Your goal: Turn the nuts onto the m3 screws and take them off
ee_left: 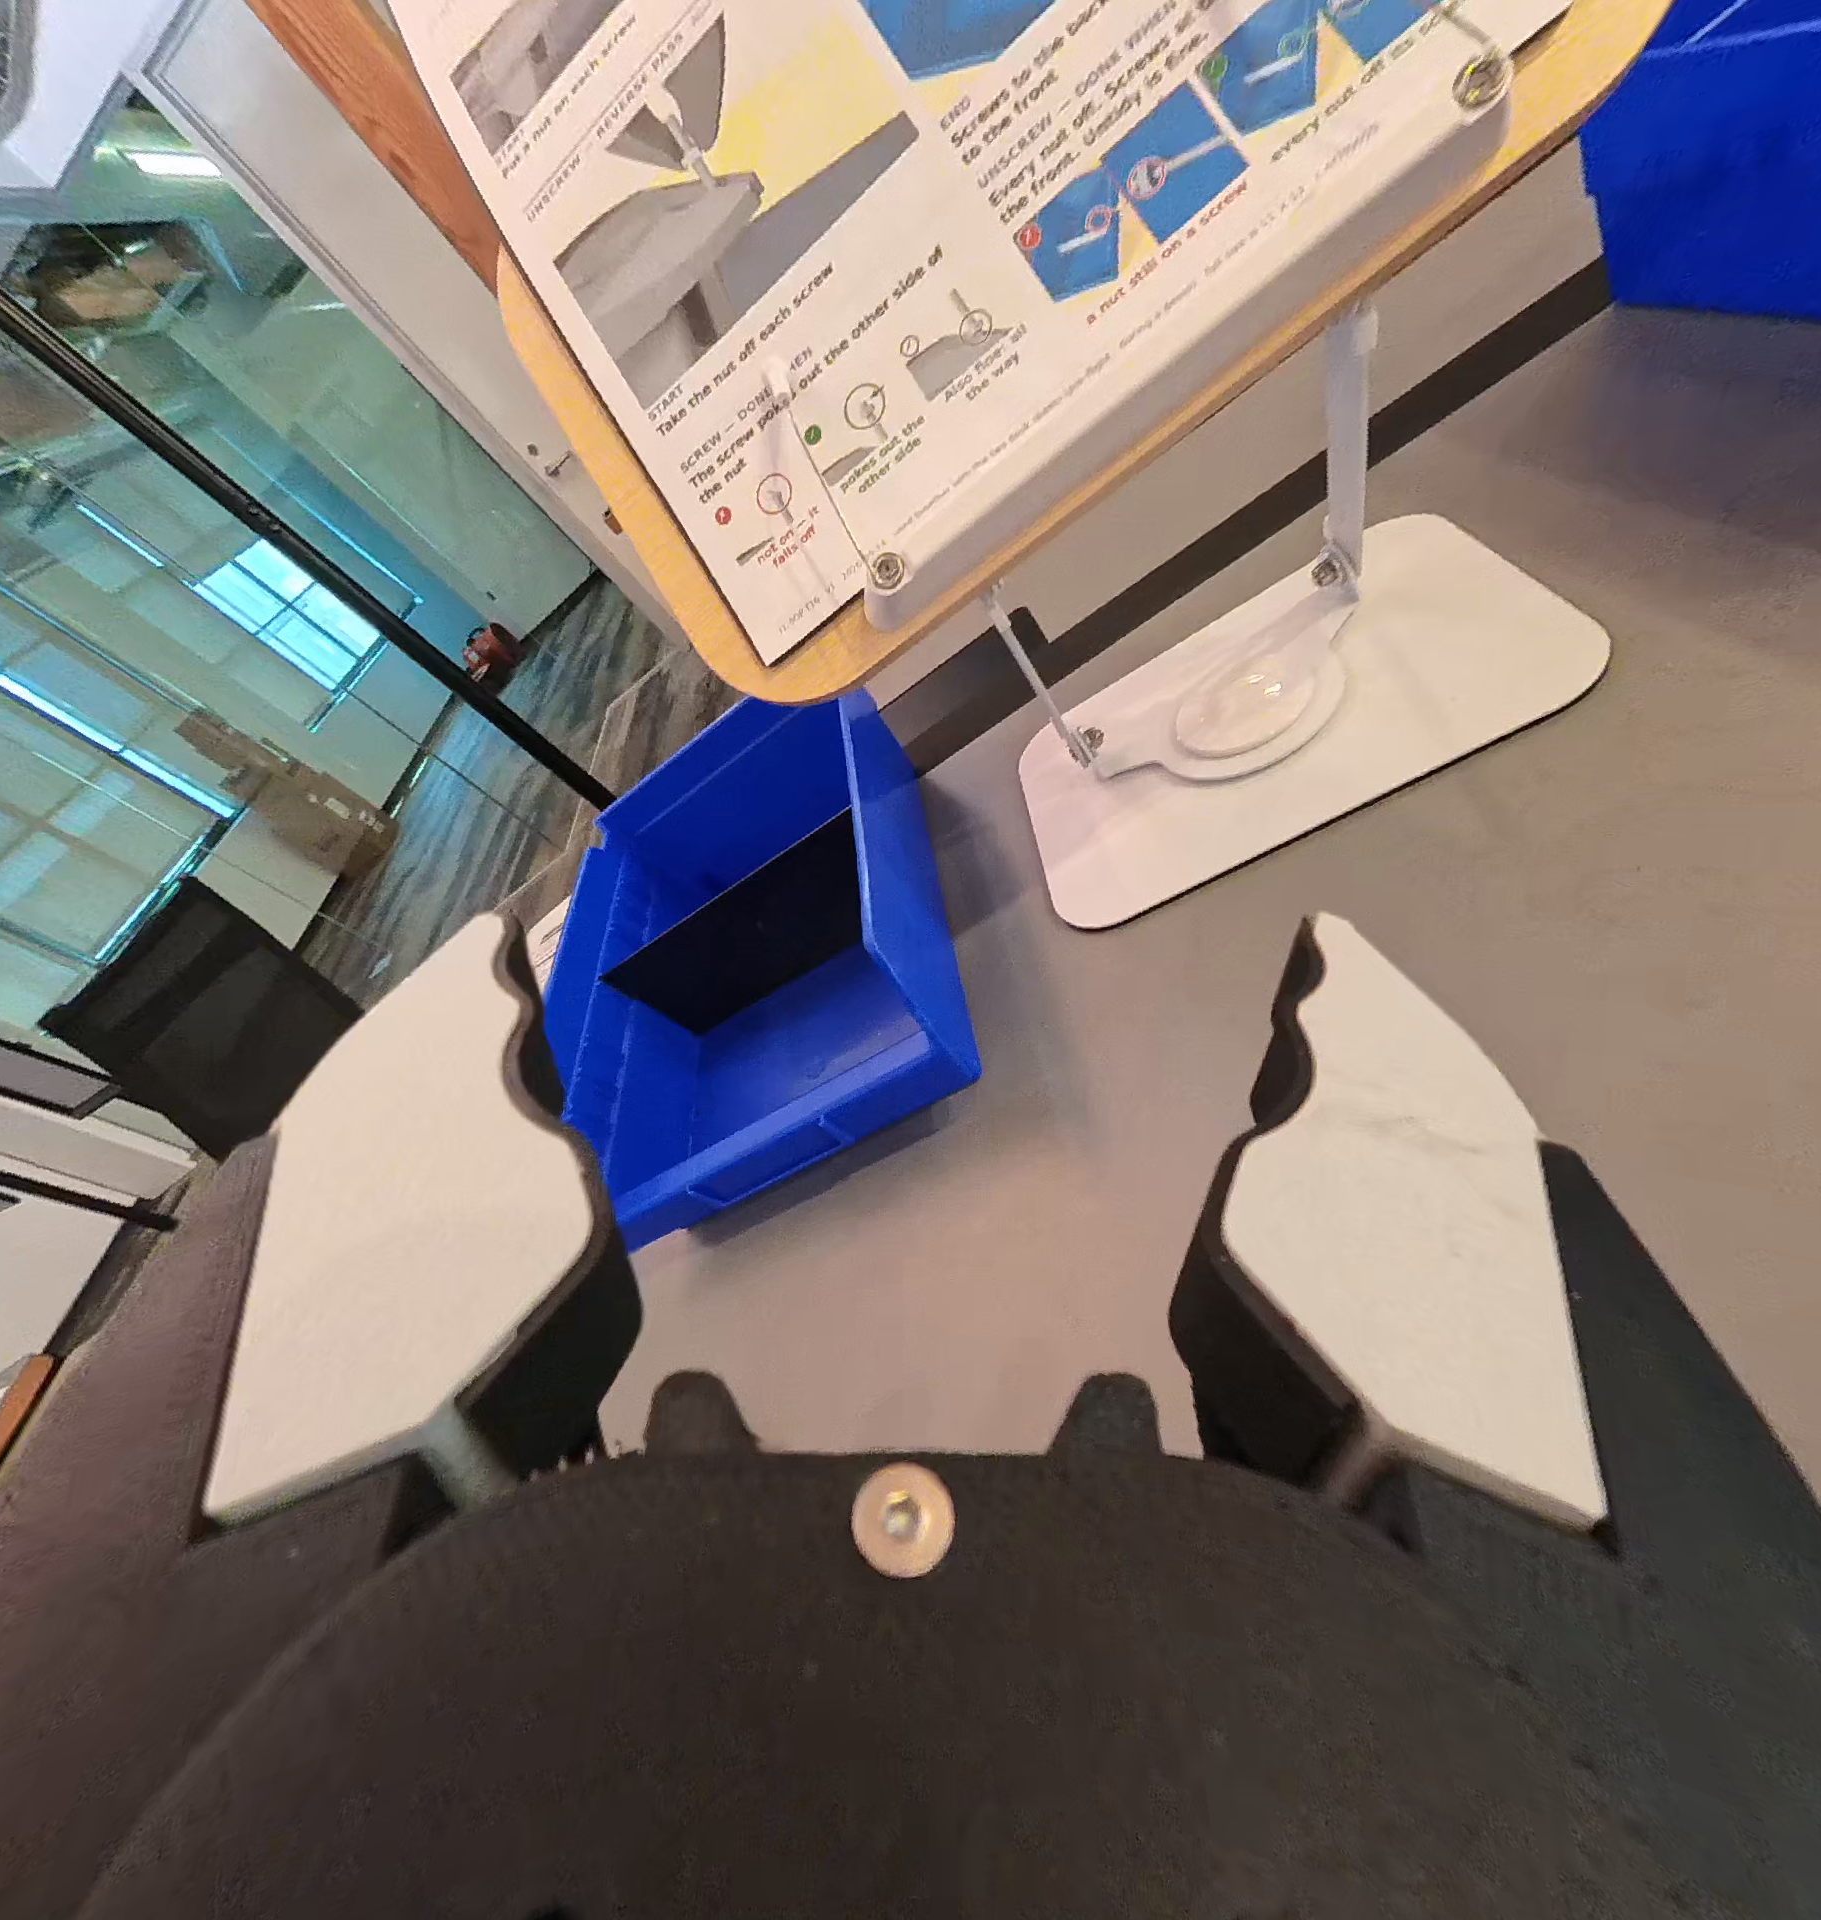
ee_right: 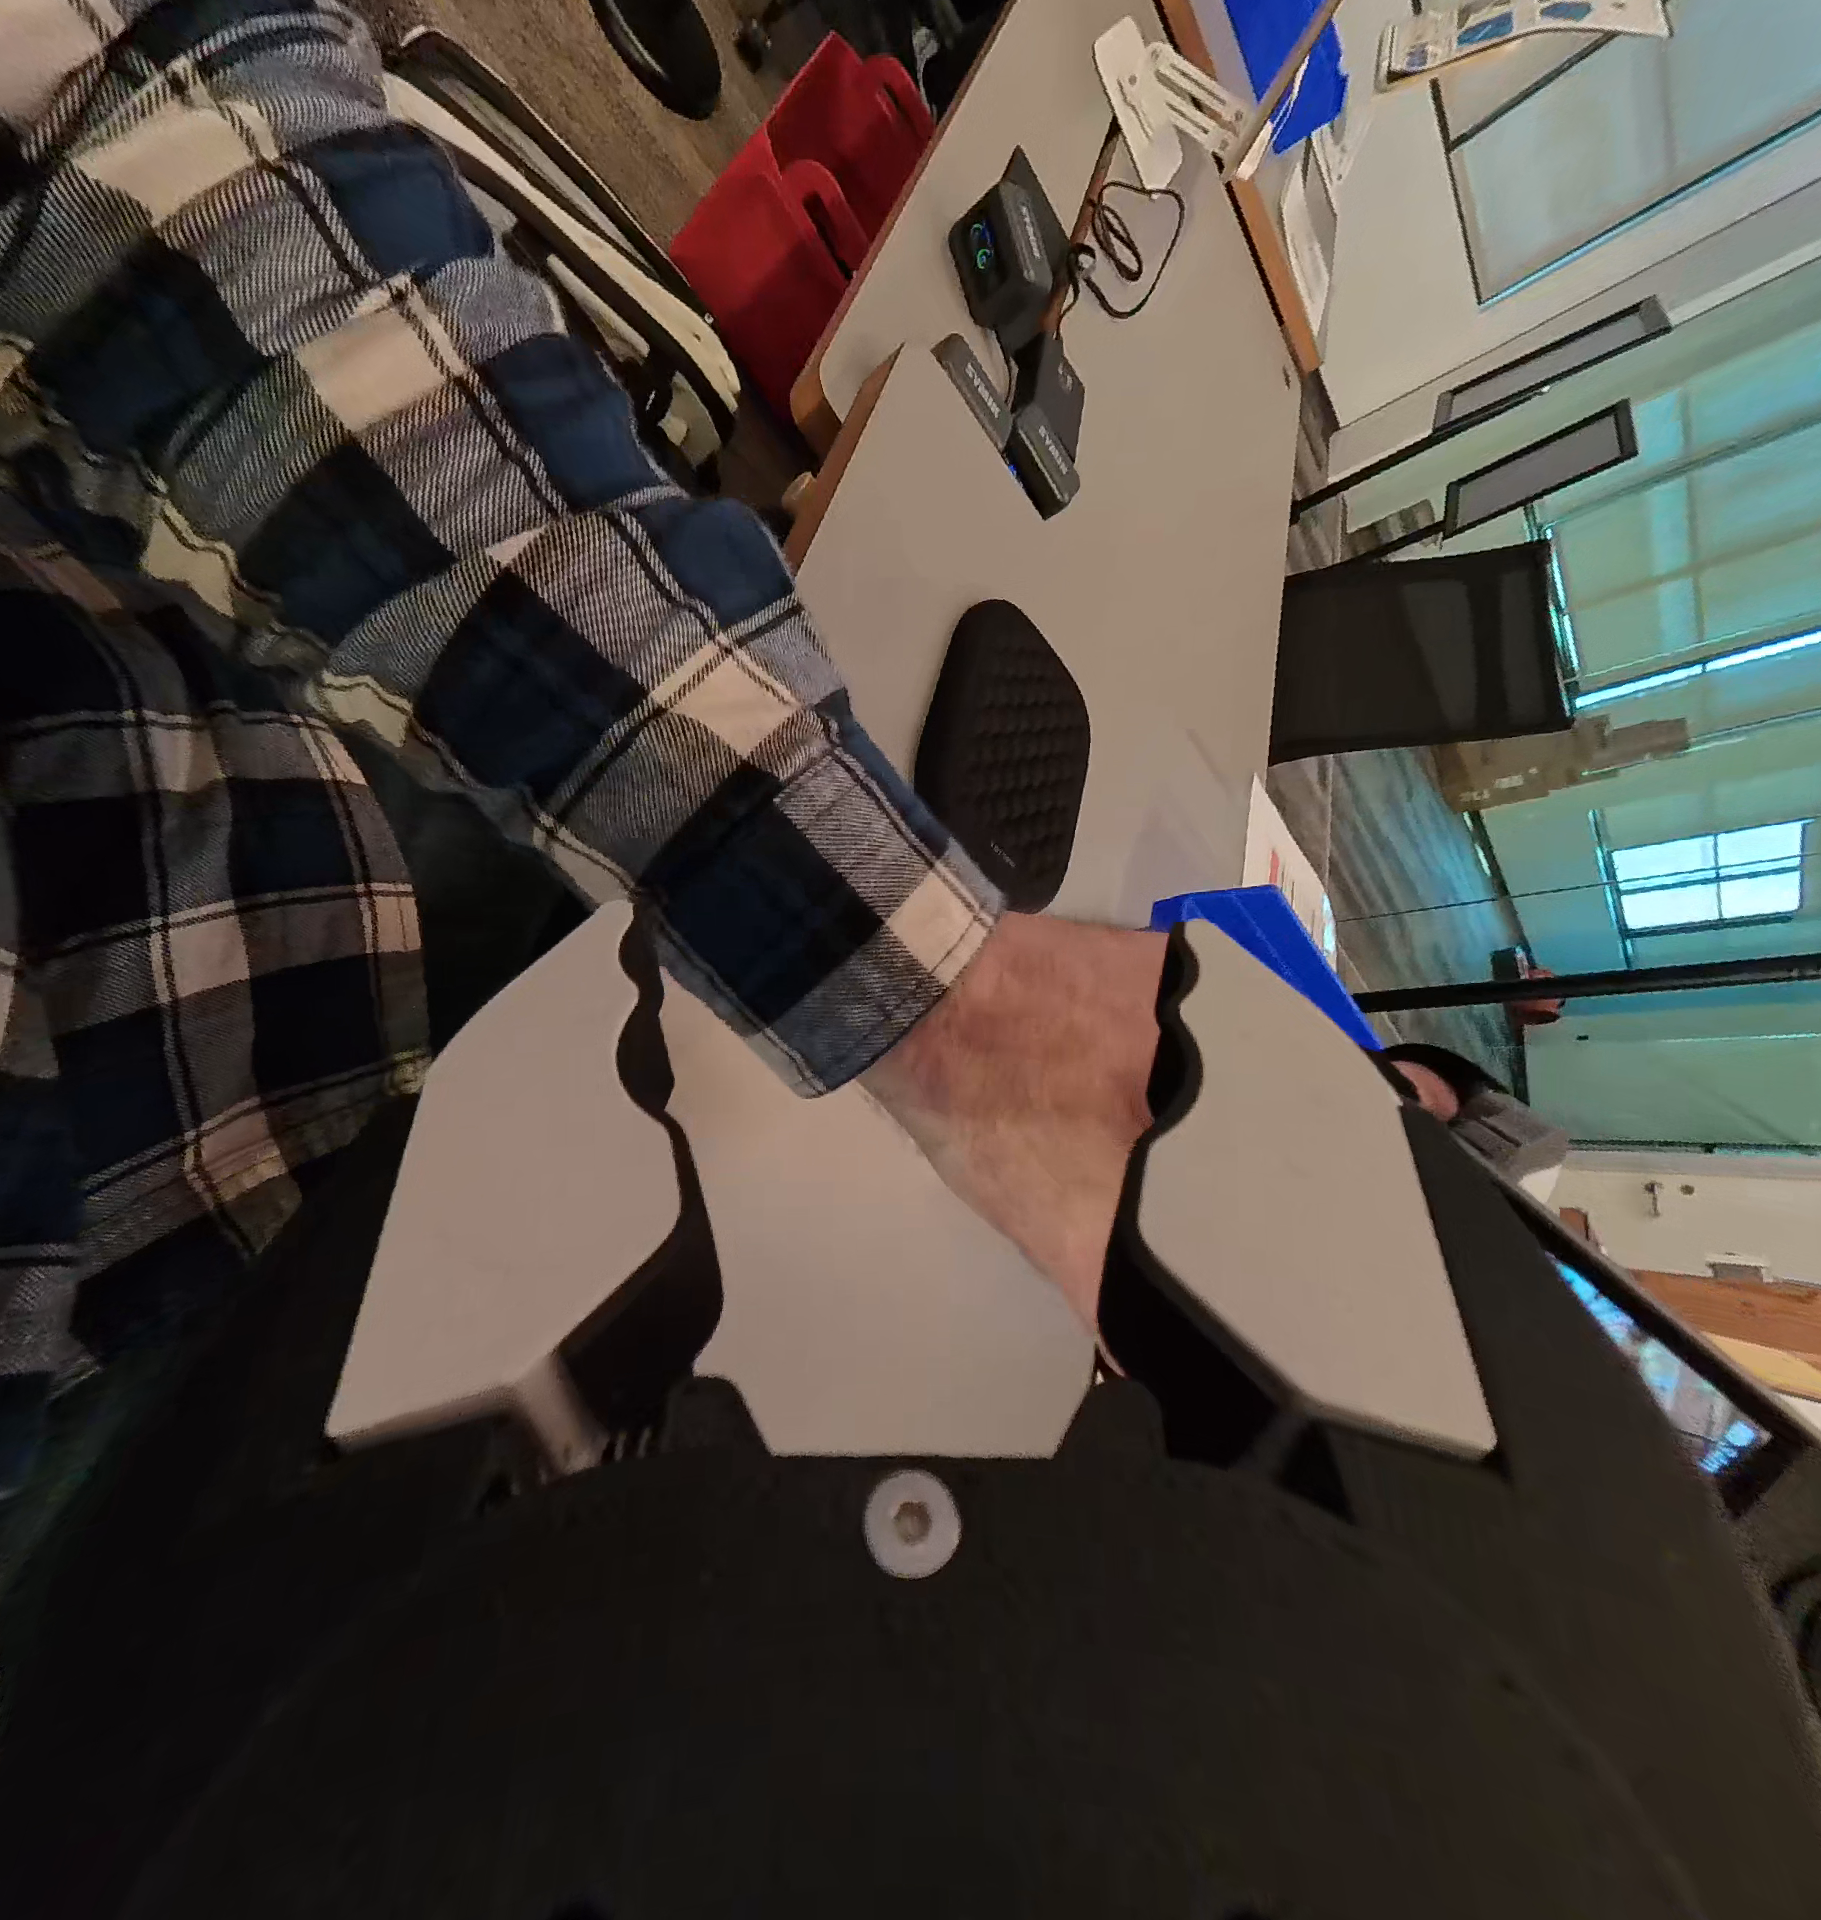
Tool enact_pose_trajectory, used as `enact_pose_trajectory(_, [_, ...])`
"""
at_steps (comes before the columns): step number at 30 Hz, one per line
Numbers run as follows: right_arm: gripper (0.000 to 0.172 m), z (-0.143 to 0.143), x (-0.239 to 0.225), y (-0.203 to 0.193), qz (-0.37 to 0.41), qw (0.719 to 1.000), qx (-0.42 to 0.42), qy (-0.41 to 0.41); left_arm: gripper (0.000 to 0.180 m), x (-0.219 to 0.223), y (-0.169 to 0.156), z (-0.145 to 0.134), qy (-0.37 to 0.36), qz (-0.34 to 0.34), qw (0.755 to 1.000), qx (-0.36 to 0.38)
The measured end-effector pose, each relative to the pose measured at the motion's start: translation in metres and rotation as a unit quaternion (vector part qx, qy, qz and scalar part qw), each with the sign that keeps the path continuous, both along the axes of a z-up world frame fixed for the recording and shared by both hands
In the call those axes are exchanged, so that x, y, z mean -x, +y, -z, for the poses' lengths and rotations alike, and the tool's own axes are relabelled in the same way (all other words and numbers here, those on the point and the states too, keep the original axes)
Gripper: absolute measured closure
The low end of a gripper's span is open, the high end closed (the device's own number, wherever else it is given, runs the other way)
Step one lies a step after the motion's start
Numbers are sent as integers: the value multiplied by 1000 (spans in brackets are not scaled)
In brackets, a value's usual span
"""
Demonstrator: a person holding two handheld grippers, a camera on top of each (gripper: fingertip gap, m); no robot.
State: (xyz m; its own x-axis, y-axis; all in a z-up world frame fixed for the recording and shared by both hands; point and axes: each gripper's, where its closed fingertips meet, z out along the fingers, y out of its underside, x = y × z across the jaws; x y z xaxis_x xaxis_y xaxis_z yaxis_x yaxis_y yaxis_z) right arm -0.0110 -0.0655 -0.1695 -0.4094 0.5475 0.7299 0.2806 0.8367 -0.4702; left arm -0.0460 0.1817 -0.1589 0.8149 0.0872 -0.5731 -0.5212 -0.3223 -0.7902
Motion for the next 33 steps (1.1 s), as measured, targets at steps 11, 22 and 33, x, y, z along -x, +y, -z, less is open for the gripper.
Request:
enact_pose_trajectory(11, [81, -14, -6, -19, -21, 999, -24, 13, 51, 4, -1, -7, -18, 1, 1000, -7])
enact_pose_trajectory(22, [75, -59, -30, 53, 72, 992, 12, 99, 54, 25, -8, -31, -69, 15, 997, -42])
enact_pose_trajectory(33, [82, -47, -109, 230, 356, 924, 69, 124, 74, -18, -84, -142, -84, 261, 940, -205])
